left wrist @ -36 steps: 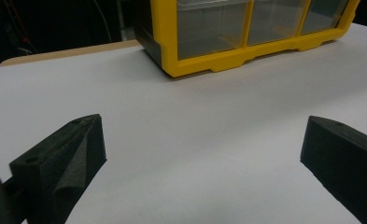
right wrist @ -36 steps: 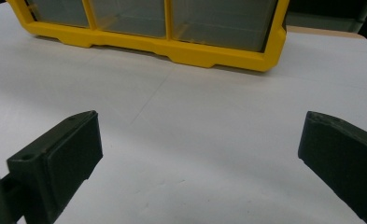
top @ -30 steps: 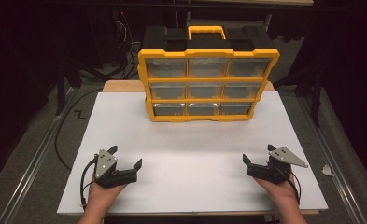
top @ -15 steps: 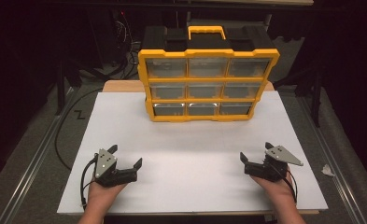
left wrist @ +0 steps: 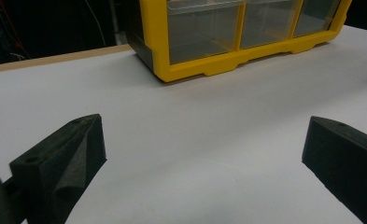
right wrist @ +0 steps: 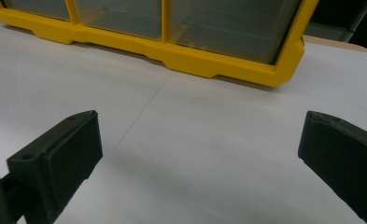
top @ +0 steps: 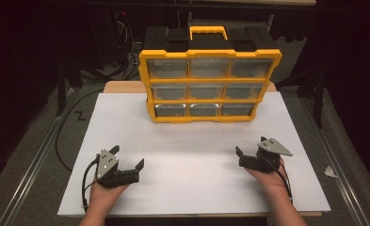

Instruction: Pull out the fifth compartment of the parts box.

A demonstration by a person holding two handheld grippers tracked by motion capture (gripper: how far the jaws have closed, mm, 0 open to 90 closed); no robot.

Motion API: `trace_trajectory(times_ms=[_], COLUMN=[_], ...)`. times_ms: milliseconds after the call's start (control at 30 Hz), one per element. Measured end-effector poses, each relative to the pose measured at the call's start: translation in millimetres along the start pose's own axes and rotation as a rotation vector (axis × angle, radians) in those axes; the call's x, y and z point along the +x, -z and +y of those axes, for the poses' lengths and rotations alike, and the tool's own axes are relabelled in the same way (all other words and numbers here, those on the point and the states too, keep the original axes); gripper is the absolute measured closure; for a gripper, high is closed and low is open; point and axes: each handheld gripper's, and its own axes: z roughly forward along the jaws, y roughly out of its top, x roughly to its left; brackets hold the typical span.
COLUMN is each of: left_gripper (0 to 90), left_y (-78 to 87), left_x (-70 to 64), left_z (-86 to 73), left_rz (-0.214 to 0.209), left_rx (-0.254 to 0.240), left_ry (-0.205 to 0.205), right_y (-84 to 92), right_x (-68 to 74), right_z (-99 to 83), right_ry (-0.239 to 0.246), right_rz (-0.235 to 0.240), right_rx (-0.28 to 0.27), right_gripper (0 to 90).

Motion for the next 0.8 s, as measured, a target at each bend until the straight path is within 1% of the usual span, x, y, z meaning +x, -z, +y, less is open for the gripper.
trace_trajectory(times_ms=[133, 233, 367, 500, 567, 733, 800], left_gripper=[0.2, 0.2, 0.2, 0.1, 0.1, 0.1, 0.2], left_y=[0.0, 0.0, 0.3, 0.4, 0.7, 0.7, 1.2], left_x=[-0.6, -0.6, -0.8, -0.7, -0.7, -0.7, -0.9], left_z=[-0.1, -0.2, -0.2, -0.2, -0.2, -0.3, -0.1], left_rz=[0.001, 0.003, 0.003, 0.004, 0.004, 0.004, 0.004], left_rx=[0.007, 0.007, 0.004, 0.004, 0.002, 0.001, -0.002], left_ry=[-0.007, -0.01, -0.01, -0.012, -0.012, -0.016, -0.017], right_y=[-10.6, -17.0, -26.5, -38.0, -39.3, -33.8, -31.2], right_x=[2.8, 3.5, 1.2, -2.5, -3.2, -3.1, -2.2], right_z=[4.2, 6.8, 11.2, 14.5, 15.5, 18.6, 19.7], right_ry=[0.015, 0.021, 0.014, 0.022, 0.031, 0.049, 0.075], right_rz=[0.0, -0.004, -0.006, -0.021, -0.027, -0.035, -0.041], right_rx=[0.012, 0.006, 0.009, 0.032, 0.038, 0.022, 0.016], right_gripper=[1.0, 1.0, 1.1, 1.1, 1.2, 1.2, 1.3])
